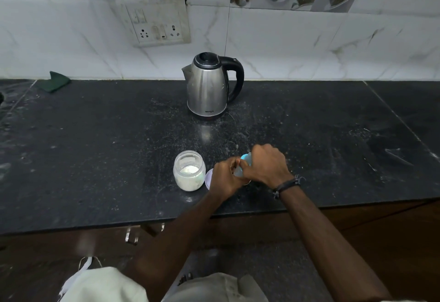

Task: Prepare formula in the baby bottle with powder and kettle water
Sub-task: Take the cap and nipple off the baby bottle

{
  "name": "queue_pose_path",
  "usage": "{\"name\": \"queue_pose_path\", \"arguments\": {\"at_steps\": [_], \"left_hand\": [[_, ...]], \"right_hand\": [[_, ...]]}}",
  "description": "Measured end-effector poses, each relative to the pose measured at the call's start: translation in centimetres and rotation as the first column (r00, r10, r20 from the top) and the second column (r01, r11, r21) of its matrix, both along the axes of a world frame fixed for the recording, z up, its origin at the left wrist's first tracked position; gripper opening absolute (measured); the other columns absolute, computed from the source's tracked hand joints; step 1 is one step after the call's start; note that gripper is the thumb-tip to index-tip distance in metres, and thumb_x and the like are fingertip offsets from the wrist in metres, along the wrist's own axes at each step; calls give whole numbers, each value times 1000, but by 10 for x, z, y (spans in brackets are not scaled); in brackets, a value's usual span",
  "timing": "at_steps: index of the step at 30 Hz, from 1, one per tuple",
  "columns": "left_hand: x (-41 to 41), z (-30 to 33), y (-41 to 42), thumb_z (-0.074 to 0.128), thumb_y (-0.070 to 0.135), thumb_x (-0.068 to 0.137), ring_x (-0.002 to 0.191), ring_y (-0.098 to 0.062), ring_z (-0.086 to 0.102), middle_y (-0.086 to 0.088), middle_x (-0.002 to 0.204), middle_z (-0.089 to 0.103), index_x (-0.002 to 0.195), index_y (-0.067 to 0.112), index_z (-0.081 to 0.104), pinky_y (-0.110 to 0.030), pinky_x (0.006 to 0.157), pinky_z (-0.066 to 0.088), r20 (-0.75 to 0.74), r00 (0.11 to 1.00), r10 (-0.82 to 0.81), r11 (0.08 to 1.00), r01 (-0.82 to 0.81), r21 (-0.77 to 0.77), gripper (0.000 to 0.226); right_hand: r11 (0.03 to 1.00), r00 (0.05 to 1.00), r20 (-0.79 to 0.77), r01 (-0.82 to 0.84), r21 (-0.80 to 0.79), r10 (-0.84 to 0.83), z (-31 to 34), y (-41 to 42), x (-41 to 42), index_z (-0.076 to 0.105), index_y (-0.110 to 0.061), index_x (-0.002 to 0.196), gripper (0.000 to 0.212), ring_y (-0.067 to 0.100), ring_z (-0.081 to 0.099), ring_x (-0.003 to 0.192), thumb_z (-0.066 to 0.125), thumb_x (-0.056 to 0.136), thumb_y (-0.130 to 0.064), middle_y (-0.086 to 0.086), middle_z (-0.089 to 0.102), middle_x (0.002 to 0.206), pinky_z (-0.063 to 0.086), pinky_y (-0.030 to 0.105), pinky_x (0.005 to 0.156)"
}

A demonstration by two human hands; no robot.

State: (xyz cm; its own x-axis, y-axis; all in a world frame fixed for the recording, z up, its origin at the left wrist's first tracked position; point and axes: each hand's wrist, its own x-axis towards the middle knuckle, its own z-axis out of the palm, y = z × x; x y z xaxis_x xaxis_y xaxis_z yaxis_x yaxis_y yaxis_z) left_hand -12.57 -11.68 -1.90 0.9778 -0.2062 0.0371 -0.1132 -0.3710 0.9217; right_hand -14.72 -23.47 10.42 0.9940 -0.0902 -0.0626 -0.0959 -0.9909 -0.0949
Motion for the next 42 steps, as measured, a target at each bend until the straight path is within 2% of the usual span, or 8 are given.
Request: {"name": "queue_pose_path", "arguments": {"at_steps": [3, 11, 20, 25, 28, 32, 36, 42], "left_hand": [[1, 1, 1, 84, 33, 62, 78, -9, 71, 6, 82, 75, 90, 19, 71, -42, 72, 58, 14, 1000, -14, 1000, 14, -1, 34], [0, 3, 0, 79, 42, 60, 79, -11, 71, 6, 84, 75, 95, 17, 72, -44, 71, 57, 26, 1000, -10, 999, 11, -37, 44], [4, 4, 3, 81, 43, 60, 83, -8, 71, 7, 90, 75, 103, 19, 72, -40, 74, 58, 30, 999, -42, 999, 42, 19, 50], [5, 0, 1, 82, 44, 53, 82, -8, 72, 10, 87, 76, 100, 28, 71, -41, 72, 58, 1, 1000, -10, 999, 10, 41, 50], [4, 3, 0, 84, 39, 50, 72, -13, 69, 8, 76, 73, 80, 27, 68, -41, 67, 56, 14, 1000, 11, 999, -12, 35, 36], [6, -1, 0, 84, 46, 49, 70, -14, 69, 7, 74, 72, 78, 24, 67, -39, 64, 56, 12, 1000, 21, 999, -21, 40, 41], [5, 7, 0, 86, 37, 49, 59, -3, 55, 10, 67, 66, 68, 31, 57, -27, 56, 45, 39, 999, 17, 999, -19, 46, 35], [7, 3, 4, 88, 39, 50, 65, -9, 65, 7, 72, 70, 78, 23, 64, -35, 58, 53, 5, 1000, -19, 997, 19, 73, 40]], "right_hand": [[999, 998, 39, 42, 4, -42, -2, 9, 0, 65, -6, 99, 48, 34, 65, 97, 57, 89, -52, 17, 67, 106, 45, 33, 72], [997, 996, -38, -73, 28, 74, 2, 0, 10, 54, -11, 82, 35, 24, 54, 76, 62, 89, -44, 13, 68, 97, 37, 32, 65], [958, 956, -86, -284, -32, 280, -1, -12, 15, 59, -6, 100, 45, 31, 60, 94, 59, 91, -49, 16, 65, 105, 40, 36, 75], [993, 996, -11, -87, 76, 88, -6, -13, 8, 61, -8, 96, 52, 33, 65, 89, 65, 74, -55, 13, 67, 98, 39, 31, 66], [991, 997, 51, 53, 124, -60, -14, 1, 6, 61, -5, 97, 53, 34, 65, 92, 62, 81, -56, 14, 68, 99, 44, 34, 69], [980, 991, 40, 121, 156, -128, -16, 6, 10, 60, -8, 86, 46, 30, 64, 88, 65, 81, -53, 12, 68, 94, 40, 31, 64], [984, 1000, 14, 23, 177, -26, -15, -4, 15, 59, -8, 80, 50, 25, 58, 72, 67, 77, -57, 7, 62, 79, 37, 30, 59], [957, 958, -36, -284, 60, 286, -12, -19, 22, 58, -11, 94, 44, 30, 62, 76, 66, 79, -52, 9, 68, 83, 34, 31, 61]]}}
